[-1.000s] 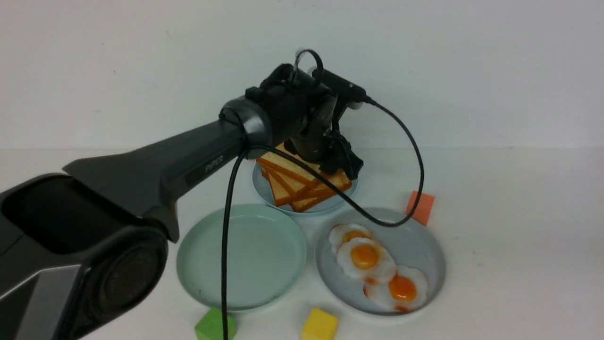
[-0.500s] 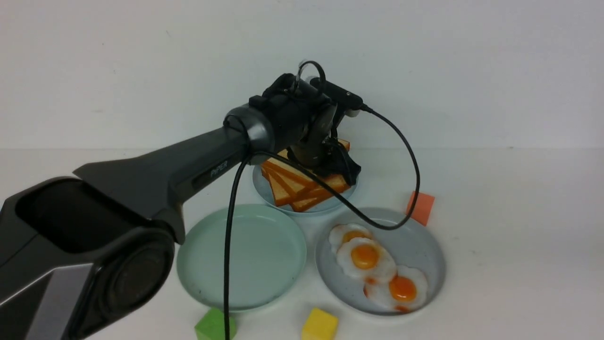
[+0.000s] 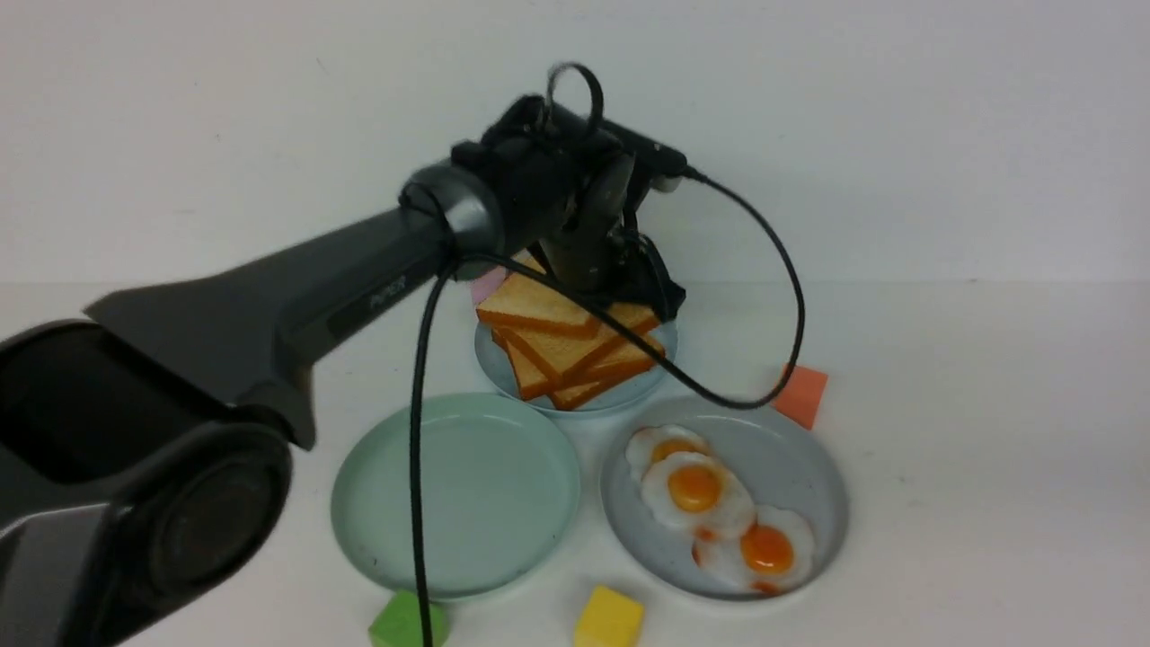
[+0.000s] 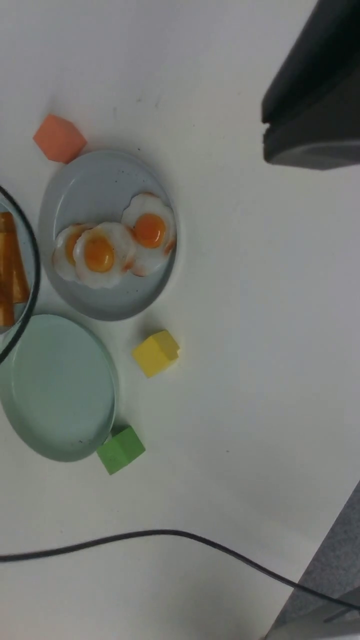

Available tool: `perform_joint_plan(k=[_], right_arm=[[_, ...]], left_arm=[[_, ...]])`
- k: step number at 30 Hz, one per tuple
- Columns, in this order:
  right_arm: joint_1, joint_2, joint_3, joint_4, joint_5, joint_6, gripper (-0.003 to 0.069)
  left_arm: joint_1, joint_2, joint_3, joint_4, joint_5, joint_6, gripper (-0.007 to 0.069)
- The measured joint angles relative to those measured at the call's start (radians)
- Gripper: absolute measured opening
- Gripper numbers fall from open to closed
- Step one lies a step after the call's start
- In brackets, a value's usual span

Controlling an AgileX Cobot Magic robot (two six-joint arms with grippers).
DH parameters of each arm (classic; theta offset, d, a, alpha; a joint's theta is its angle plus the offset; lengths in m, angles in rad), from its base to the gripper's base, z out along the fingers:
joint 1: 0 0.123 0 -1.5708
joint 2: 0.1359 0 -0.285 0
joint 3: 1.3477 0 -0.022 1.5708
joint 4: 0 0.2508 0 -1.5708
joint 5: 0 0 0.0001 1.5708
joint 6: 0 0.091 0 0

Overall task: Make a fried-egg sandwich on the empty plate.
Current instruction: Use the left arm to put a slice of bread into the empty plate in the middle

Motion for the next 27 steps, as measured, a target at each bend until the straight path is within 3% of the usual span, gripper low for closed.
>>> perform_joint_plan(k=[8, 12, 19, 27], right_arm=[[0.000, 0.000, 0.000, 0.002, -0.009, -0.028, 0.0070], [0.000, 0.000, 0.000, 0.002, -0.018, -0.032, 0.0076], [0.000, 0.000, 0.000, 0.003, -0.023, -0.033, 0.0084], [0.000, 0.000, 0.000, 0.054, -0.024, -0.033, 0.0087]], left_arm=[[0.000, -0.242, 0.073, -0.062, 0.234, 0.112, 0.0038], [-0.006, -0.370, 0.273, -0.086, 0.273, 0.142, 0.0038], [-0.045, -0.491, 0.722, -0.048, 0.105, 0.158, 0.0038], [-0.045, -0.498, 0.865, -0.007, -0.125, 0.158, 0.0038]])
